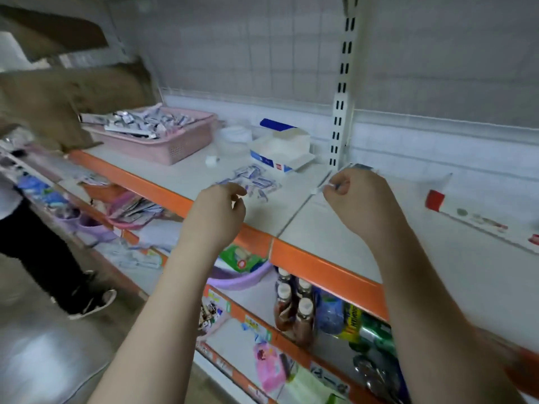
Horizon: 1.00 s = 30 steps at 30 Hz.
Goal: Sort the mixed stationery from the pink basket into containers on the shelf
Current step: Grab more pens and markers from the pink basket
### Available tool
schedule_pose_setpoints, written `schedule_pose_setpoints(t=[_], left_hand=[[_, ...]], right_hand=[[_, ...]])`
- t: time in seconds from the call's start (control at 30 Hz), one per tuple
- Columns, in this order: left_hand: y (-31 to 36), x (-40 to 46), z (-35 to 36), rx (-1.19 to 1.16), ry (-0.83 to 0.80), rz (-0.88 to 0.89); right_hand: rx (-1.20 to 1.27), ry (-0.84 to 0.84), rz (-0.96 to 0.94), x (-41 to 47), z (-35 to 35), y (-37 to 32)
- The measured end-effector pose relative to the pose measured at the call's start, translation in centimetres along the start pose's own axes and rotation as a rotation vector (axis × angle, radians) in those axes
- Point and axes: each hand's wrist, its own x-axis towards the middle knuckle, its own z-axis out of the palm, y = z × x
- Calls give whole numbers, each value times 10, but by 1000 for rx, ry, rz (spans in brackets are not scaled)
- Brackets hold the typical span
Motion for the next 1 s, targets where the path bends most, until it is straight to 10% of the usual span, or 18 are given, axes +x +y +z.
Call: schedule_pose_setpoints(t=[0.63,1.0], left_hand=[[-225,299,-39,-24,55,90],[-342,419,-50,85,-306,313]], right_hand=[[-321,-212,19,262,242,-173],[-316,17,222,288,304,-268]])
